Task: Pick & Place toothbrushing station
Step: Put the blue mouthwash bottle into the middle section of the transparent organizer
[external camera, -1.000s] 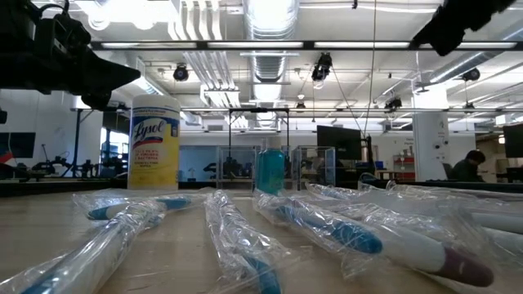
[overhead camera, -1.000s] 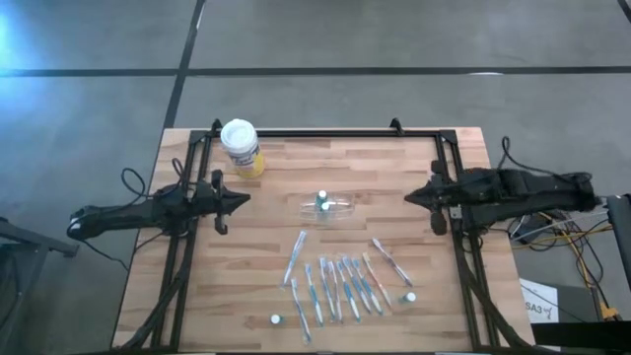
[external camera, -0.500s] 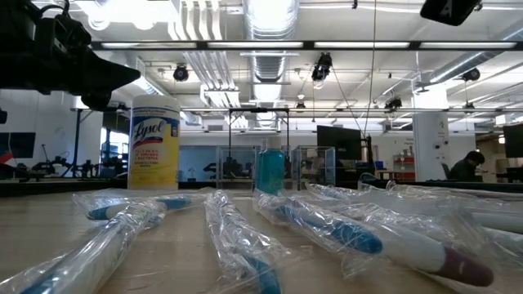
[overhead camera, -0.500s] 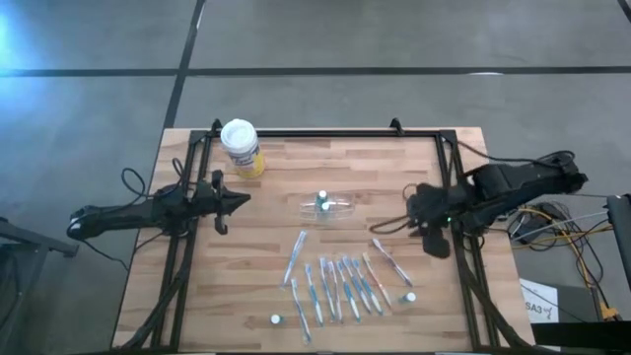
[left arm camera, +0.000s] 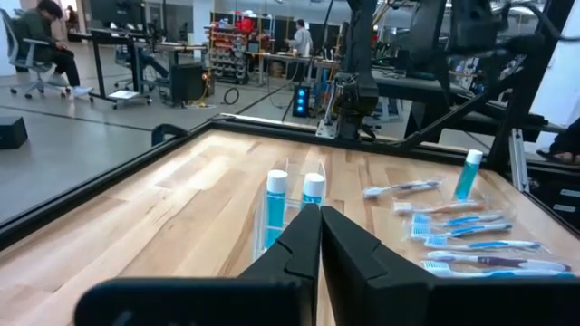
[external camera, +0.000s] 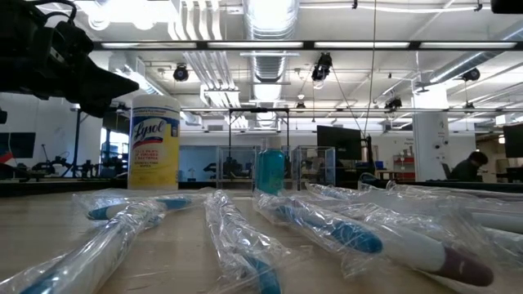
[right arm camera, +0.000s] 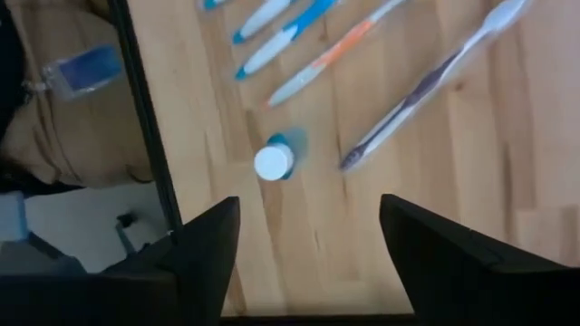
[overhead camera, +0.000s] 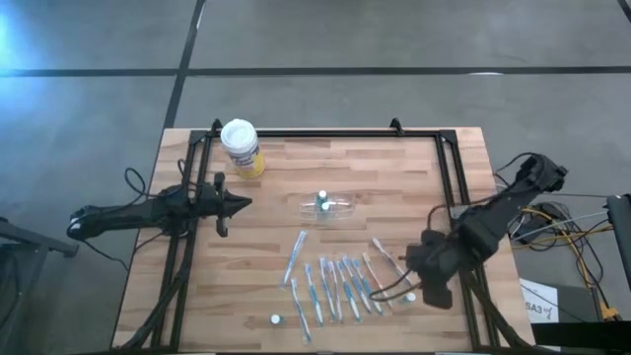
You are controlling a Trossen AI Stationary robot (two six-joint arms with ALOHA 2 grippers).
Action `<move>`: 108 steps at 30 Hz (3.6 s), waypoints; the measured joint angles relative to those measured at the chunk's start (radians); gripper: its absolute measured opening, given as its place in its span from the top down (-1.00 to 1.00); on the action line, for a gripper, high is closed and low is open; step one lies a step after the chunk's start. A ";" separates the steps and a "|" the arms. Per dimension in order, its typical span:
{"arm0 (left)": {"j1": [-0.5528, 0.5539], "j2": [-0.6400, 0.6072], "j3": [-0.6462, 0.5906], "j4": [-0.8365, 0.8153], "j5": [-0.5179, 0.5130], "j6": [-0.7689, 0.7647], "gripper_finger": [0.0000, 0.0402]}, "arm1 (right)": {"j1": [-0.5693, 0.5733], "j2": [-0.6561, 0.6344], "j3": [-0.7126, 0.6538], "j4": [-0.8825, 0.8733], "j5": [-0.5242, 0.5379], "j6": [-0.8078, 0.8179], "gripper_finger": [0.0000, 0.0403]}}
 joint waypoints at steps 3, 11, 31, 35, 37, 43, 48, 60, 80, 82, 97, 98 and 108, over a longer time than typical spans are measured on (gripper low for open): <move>0.000 0.000 0.000 0.001 0.000 -0.002 0.92 | 0.023 0.061 0.000 0.004 0.001 0.029 -0.33; 0.000 0.000 0.000 0.001 0.000 -0.002 0.95 | 0.054 0.199 0.013 0.038 0.000 0.027 -0.31; 0.000 0.002 -0.001 -0.002 0.003 0.001 0.93 | 0.090 0.303 0.011 0.147 0.029 0.054 -0.20; 0.000 0.002 -0.002 -0.001 0.003 0.002 0.92 | 0.090 0.323 0.010 0.147 0.027 0.051 -0.17; 0.000 0.002 -0.002 -0.001 0.003 0.002 0.92 | 0.090 0.325 0.010 0.143 0.026 0.049 -0.15; 0.000 0.002 -0.002 -0.001 0.003 0.002 0.93 | 0.090 0.325 0.010 0.128 0.026 0.048 -0.07; 0.000 0.002 -0.003 -0.001 0.003 0.003 0.95 | 0.090 0.325 0.010 0.126 0.025 0.033 0.08; 0.000 0.002 -0.003 -0.002 0.003 0.003 0.92 | 0.090 0.324 0.010 0.107 0.014 -0.032 0.61; 0.000 0.002 -0.004 0.000 0.002 0.005 0.92 | 0.060 0.315 0.164 -0.174 0.054 -0.106 0.97; 0.000 0.002 -0.004 0.000 0.002 0.009 0.92 | 0.071 0.309 0.154 -0.193 0.060 -0.075 0.97; 0.000 0.002 -0.005 0.001 0.002 0.014 0.91 | -0.047 0.284 0.153 0.207 0.240 -0.422 0.96; 0.000 0.002 -0.005 0.001 0.002 0.014 0.91 | -0.067 0.285 0.153 0.228 0.240 -0.451 0.96; 0.000 0.002 -0.001 -0.007 0.031 -0.001 0.93 | -0.129 0.181 0.119 0.346 0.279 -0.680 0.96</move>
